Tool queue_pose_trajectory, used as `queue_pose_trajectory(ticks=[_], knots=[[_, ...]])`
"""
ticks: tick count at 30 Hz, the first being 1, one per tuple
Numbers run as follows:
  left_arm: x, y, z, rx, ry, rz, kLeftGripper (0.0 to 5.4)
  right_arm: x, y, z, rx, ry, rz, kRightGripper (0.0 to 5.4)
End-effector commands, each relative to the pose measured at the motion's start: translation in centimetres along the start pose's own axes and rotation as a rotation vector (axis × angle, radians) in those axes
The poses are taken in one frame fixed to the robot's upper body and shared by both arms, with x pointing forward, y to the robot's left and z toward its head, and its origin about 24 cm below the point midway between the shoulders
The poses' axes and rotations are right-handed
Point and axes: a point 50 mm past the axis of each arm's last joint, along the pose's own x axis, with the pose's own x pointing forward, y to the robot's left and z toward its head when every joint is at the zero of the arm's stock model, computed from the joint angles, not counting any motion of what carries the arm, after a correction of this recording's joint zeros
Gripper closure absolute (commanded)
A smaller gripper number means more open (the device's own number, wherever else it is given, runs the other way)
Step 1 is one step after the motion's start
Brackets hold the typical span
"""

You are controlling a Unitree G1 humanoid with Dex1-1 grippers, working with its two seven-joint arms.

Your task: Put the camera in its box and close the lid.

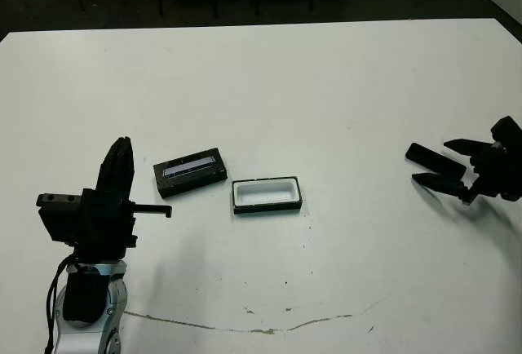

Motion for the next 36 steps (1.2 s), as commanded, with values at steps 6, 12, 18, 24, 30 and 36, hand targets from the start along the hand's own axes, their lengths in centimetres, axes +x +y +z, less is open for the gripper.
queue_pose_trajectory(ticks=[6,12,18,24,30,36], knots=[[-0.8,0.4,-1.0,0.008,0.053,0.004,5.4,0.4,0.8,-2.5,0.061,0.088,-0.02,0.01],[-0.8,0.5,-0.9,0.008,0.06,0.005,5.4,0.3,0.8,-3.1,0.043,0.127,-0.045,0.01],[-0.8,0.6,-0.9,0.005,0.055,-0.003,5.4,0.3,1.0,-3.6,0.053,0.14,-0.05,0.01],[-0.8,0.6,-0.8,0.007,0.057,-0.003,5.4,0.3,1.2,-3.8,0.106,0.143,-0.019,0.11],[-0.9,0.6,-0.8,0.008,0.059,-0.004,5.4,0.6,1.5,-4.0,0.101,0.147,-0.013,1.01],[-1.0,0.9,-0.7,0.006,0.049,-0.003,5.4,0.9,1.5,-4.0,0.051,0.221,-0.02,1.97]])
